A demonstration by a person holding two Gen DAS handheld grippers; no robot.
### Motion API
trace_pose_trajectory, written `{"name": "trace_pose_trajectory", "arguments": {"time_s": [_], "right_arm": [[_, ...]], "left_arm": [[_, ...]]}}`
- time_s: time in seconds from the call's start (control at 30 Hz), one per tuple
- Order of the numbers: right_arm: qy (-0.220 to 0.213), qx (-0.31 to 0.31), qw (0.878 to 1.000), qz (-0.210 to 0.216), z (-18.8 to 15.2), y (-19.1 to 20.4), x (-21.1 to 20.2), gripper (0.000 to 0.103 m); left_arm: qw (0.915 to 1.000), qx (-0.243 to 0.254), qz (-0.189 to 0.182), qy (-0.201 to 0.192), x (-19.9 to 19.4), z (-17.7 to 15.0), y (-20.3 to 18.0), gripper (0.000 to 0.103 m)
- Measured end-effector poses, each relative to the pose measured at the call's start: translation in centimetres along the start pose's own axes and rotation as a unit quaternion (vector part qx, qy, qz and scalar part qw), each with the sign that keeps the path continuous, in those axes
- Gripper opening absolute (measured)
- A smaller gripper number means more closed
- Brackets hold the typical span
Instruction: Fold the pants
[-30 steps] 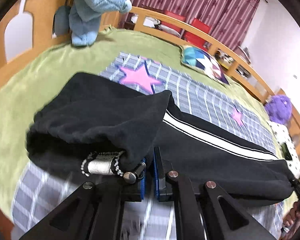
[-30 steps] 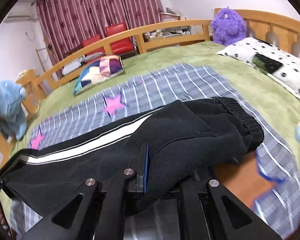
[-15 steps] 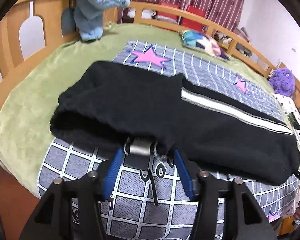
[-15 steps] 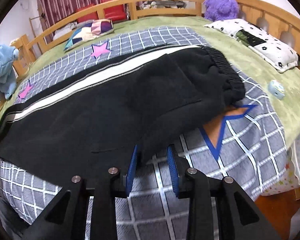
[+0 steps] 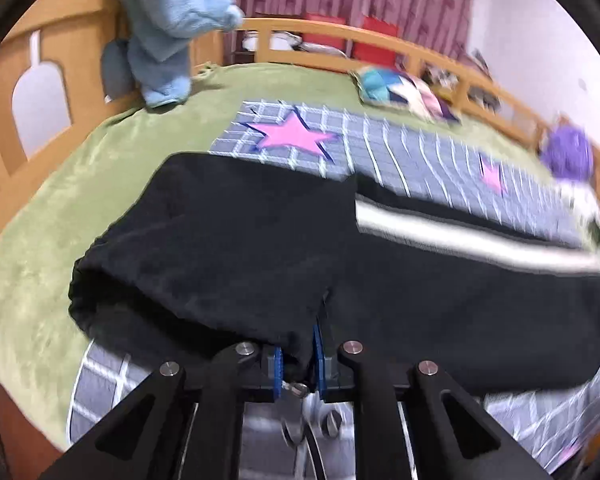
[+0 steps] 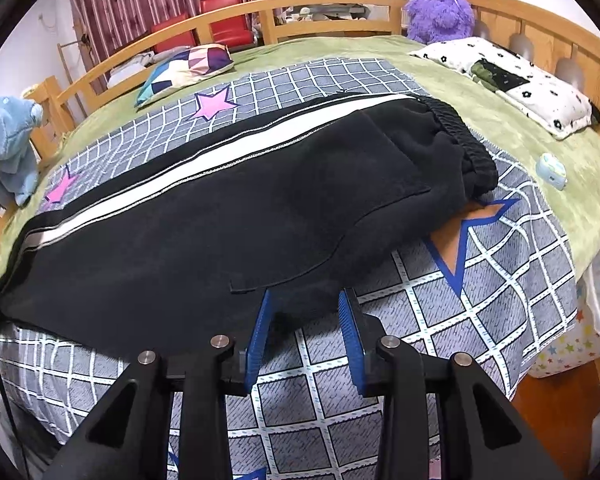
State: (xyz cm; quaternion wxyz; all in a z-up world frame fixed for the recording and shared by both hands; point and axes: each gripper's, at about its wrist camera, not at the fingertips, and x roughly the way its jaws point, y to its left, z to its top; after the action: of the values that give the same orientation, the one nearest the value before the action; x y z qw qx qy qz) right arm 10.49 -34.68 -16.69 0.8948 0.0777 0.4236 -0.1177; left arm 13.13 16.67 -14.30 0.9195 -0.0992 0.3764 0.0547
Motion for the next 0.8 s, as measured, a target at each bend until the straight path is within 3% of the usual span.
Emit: {"name": "trace_pose_trajectory", "arguments": {"time_s": [0.23,0.33,0.5,0.57,0.63,0.7,0.73,0.8], "right_arm": [[0.001,0.010,1.000,-0.021,1.3,0.2,1.0,0.034],[0.004,0.016,0.999,-0.028,2.1,0.0,1.9,0.034],[0.008,0.019,0.999,-0.027,2.8,-0.7,2.6,0.034],[0.003,0.026,0.999,-0.022,2.8,-1.3,2.4,0.034],[-0.008,0.033,0.999,-0.027,2.6,-2.2,1.8,0.034],[-0.018,0.042,0.999,-0.024,2.6,-3.2,1.2,0.035],[-0.022,0.047,0.998,-0.022,2.6,-3.8,0.9,0.036],[-0.031,0.055,0.997,-0.037,2.6,-5.0,0.3,0.052]], "left_arm": [[0.9971,-0.033,0.045,-0.052,2.7,7.8,3.6,0.010],[0.9930,-0.044,0.081,-0.073,3.9,11.2,4.7,0.010],[0.9911,-0.083,0.093,-0.047,6.3,14.3,6.0,0.012],[0.9916,-0.081,0.096,-0.032,6.8,14.3,5.6,0.021],[0.9916,-0.069,0.104,-0.035,6.6,13.7,4.6,0.043],[0.9903,-0.054,0.119,-0.048,5.9,13.1,3.3,0.056],[0.9892,-0.050,0.127,-0.053,5.5,12.9,2.8,0.057],[0.9885,-0.049,0.131,-0.057,4.8,12.7,2.1,0.064]]}}
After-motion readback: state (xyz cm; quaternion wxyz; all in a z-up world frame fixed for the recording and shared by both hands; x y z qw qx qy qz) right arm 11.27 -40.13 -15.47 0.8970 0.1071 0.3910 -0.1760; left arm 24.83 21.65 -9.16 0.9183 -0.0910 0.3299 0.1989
